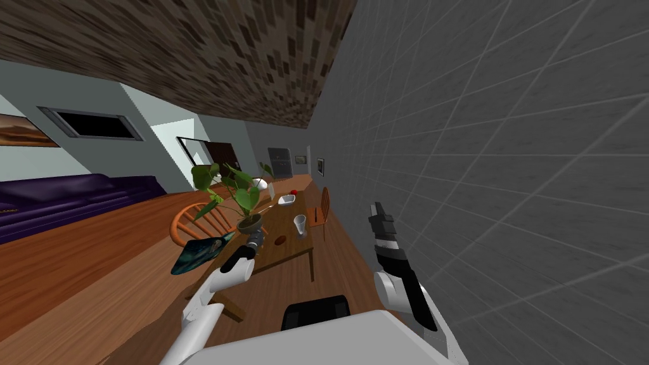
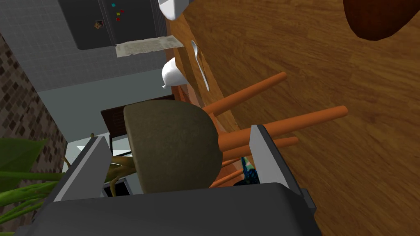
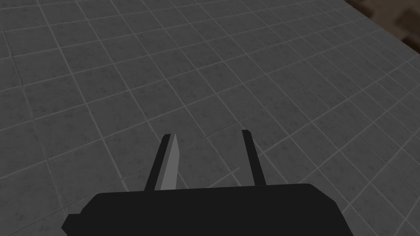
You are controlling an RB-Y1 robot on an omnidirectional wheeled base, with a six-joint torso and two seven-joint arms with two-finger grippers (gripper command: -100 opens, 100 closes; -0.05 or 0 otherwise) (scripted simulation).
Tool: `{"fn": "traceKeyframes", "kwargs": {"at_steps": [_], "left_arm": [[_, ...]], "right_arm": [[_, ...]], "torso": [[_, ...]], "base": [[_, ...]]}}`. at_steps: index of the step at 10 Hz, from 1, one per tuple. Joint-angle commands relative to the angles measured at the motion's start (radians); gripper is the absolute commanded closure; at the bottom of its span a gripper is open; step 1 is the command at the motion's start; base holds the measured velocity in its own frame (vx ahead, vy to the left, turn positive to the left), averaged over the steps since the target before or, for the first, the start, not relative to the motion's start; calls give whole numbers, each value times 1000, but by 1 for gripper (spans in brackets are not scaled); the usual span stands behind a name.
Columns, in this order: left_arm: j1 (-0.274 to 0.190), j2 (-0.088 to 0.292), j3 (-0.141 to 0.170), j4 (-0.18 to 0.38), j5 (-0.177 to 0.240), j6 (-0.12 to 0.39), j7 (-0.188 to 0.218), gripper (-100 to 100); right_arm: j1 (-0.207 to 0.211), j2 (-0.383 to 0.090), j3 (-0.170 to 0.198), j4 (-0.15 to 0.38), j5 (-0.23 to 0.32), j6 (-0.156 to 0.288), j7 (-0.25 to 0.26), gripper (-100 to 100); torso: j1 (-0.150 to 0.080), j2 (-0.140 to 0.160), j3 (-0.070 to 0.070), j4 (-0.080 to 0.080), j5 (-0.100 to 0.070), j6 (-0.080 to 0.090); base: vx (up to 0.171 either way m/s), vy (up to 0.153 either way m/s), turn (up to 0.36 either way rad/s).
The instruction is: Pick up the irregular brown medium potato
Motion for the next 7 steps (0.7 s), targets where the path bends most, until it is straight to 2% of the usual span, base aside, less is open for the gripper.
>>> {"fn": "traceKeyframes", "kwargs": {"at_steps": [1, 2, 3, 6, 7], "left_arm": [[-6, -3, 4, 33, 2, 18, 4, -100], [-24, -5, 13, 68, 5, 42, 10, -100], [-24, -5, 13, 73, 5, 42, 10, -100], [-69, -11, 34, 179, 16, 107, 24, -100], [-69, -11, 34, 186, 16, 107, 24, -100]], "right_arm": [[0, 0, 0, 0, 0, 0, 0, 0], [0, 0, 0, 0, 0, 0, 0, 0], [0, 0, 0, 0, 0, 0, 0, 0], [0, 0, 0, 0, 0, 0, 0, 0], [0, 0, 0, 0, 0, 0, 0, 0]], "torso": [[0, 0, 0, 0, 0, 0], [0, 0, 0, 0, 0, 0], [0, 0, 0, 0, 0, 0], [0, 0, 0, 0, 0, 0], [-1, -1, -1, 0, 0, 0]], "base": [[20, -42, -10], [18, -41, -15], [13, -29, -6], [29, -43, -24], [40, -37, 0]]}}
